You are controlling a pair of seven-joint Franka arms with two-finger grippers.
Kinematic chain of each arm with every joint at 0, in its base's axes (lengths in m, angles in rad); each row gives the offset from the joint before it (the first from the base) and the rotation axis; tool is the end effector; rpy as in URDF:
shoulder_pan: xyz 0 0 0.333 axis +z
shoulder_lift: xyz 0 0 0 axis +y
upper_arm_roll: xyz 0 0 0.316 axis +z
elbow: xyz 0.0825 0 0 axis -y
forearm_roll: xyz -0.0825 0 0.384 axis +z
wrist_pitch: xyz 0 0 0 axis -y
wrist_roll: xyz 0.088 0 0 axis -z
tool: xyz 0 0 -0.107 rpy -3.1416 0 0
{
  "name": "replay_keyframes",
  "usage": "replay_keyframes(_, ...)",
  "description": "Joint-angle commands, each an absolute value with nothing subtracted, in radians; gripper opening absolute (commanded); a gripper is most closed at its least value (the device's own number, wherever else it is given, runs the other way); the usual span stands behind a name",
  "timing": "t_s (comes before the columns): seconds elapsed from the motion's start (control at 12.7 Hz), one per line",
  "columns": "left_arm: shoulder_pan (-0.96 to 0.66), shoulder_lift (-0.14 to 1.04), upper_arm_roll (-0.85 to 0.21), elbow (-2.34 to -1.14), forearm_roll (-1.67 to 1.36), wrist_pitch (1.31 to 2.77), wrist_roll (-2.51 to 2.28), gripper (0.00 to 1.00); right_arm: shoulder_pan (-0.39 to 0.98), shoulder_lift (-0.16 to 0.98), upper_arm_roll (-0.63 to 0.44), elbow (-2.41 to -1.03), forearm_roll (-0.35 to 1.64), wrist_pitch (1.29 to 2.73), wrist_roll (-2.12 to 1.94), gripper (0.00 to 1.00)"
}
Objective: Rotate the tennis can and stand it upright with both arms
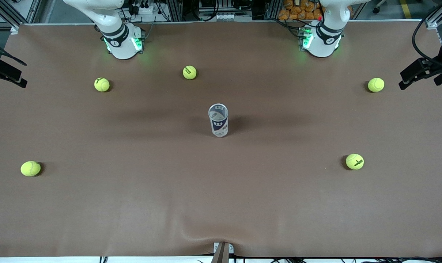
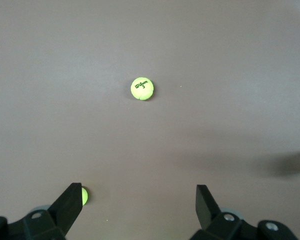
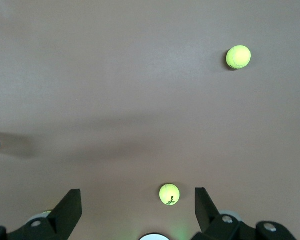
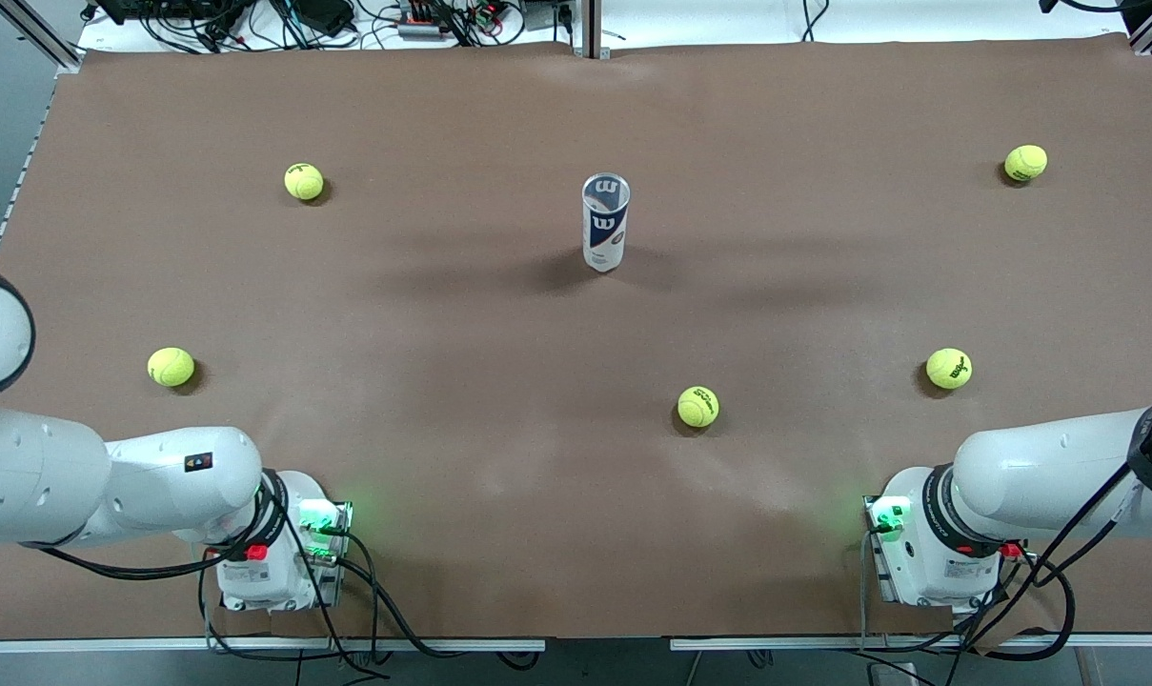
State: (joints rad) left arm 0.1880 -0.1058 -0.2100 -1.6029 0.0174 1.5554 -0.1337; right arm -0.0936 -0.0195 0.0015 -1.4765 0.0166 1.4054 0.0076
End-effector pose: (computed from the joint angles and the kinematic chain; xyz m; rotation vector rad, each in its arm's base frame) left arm 0.5202 -0.0162 0.6636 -3.1004 -0.1753 -0.0914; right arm 0.5288 -0.0468 0.6647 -3.1183 0.1520 0.0794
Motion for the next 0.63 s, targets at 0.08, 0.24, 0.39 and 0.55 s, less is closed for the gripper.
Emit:
replay_keyframes(0.08, 0.209, -0.153, -0.216, -1.652, 0.003, 1.578, -0.106, 1.0, -0.124, -0.021, 0.011, -1.474, 0.018, 1.411, 0.008, 1.0)
replay_keyframes(0.24, 0.209, -0.144, -0.216, -1.638, 0.003, 1.577, -0.106, 1.0, -0.115, -0.02, 0.012, -1.474, 0.017, 1.427, 0.008, 1.0)
replay_keyframes(0.39, 0.207, -0.135, -0.216, -1.62, 0.003, 1.577, -0.106, 1.0, -0.124, -0.02, 0.012, -1.474, 0.018, 1.428, 0.006, 1.0)
replay_keyframes(0.55, 0.207, -0.135, -0.218, -1.62, 0.003, 1.572, -0.109, 1.0, -0.123, -0.015, 0.012, -1.476, 0.018, 1.431, 0.005, 1.0)
